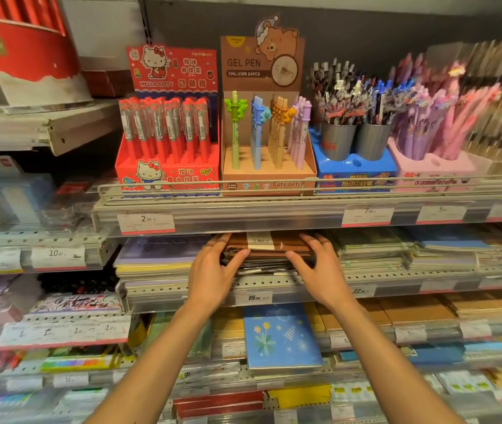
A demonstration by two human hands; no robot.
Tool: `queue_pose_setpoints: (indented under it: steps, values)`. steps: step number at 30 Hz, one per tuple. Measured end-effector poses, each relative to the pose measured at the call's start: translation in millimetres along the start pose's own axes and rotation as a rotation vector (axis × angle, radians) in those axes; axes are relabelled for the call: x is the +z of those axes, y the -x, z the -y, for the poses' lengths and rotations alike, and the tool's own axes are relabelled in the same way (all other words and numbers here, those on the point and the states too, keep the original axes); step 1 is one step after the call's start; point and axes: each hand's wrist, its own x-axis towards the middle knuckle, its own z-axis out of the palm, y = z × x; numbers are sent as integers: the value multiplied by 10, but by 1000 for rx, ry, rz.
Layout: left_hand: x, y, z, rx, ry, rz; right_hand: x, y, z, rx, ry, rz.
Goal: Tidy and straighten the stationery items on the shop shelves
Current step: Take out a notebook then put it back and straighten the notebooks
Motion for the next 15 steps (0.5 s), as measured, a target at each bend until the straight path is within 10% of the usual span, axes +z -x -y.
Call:
queue_pose_setpoints:
  steps: [15]
  values:
    - [-37,54,-85,1,52,-30,20,62,-9,-41,-29,-93]
